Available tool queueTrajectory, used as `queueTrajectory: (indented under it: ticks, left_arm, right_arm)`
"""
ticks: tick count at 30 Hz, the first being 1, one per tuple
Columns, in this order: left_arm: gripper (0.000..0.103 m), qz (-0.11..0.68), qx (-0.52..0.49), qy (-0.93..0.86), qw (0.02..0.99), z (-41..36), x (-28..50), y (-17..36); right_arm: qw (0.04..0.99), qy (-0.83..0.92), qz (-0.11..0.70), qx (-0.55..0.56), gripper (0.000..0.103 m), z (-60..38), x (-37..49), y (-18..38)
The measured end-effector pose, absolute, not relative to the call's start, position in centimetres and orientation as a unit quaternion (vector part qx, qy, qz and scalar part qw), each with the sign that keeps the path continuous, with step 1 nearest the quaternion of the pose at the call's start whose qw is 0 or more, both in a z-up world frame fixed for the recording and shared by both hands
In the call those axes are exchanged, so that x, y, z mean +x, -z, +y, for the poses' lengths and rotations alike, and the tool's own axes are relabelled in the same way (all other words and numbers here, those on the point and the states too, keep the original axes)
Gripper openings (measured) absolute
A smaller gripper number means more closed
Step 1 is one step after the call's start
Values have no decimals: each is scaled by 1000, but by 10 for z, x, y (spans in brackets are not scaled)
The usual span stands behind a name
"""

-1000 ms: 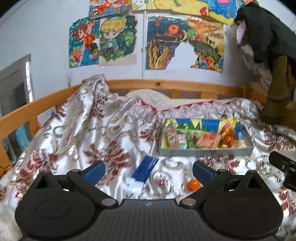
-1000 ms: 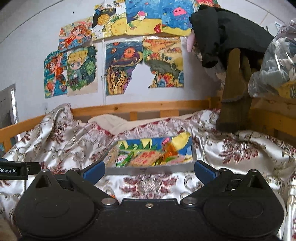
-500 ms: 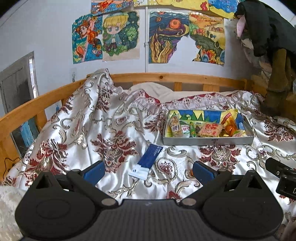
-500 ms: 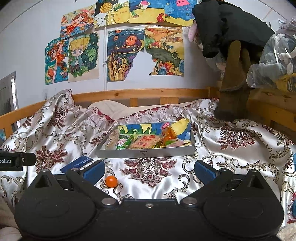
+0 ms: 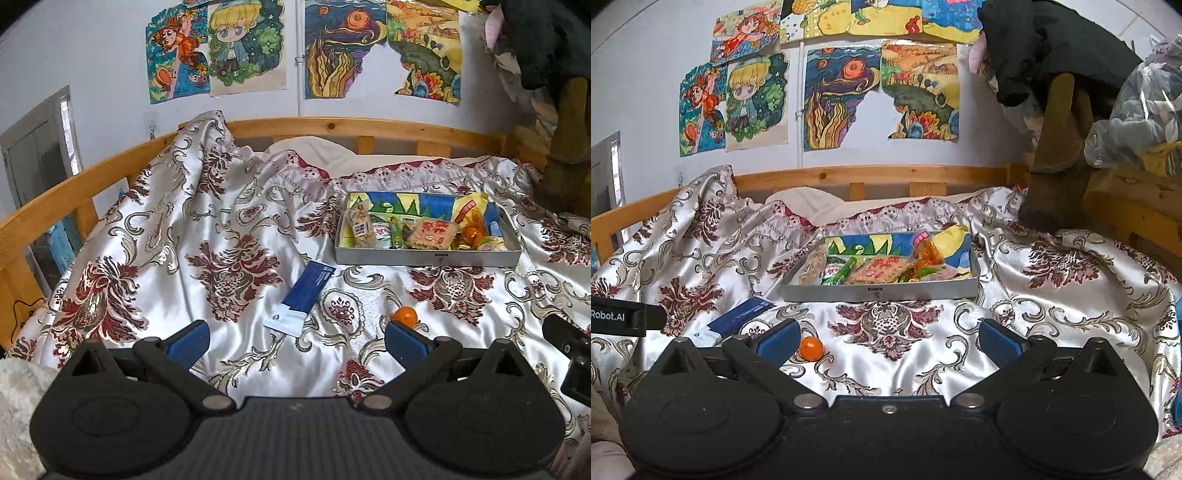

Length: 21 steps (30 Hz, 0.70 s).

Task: Organize snacks
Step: 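Move both tools down toward the blue tube and the mandarin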

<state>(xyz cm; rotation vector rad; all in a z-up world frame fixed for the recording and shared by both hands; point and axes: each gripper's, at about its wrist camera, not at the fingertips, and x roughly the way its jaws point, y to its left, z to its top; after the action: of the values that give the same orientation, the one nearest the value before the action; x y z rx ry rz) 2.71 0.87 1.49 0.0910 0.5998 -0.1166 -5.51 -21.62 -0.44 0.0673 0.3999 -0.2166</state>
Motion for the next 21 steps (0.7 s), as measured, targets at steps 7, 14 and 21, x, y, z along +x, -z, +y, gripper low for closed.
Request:
queueTrajectory:
  ticks: [7, 14, 21]
  left_arm:
    - [103, 352, 68, 62, 931, 3, 51, -12]
    - [103, 377, 88, 82, 918, 2, 91, -15]
    - [103, 402, 88, 92, 907, 13, 142, -11]
  right_arm:
    - [968, 77, 234, 47, 102, -217, -38, 9]
    - [965, 37, 260, 31, 102, -216, -9, 8]
    - [962, -2, 271, 1, 102, -214, 36, 14]
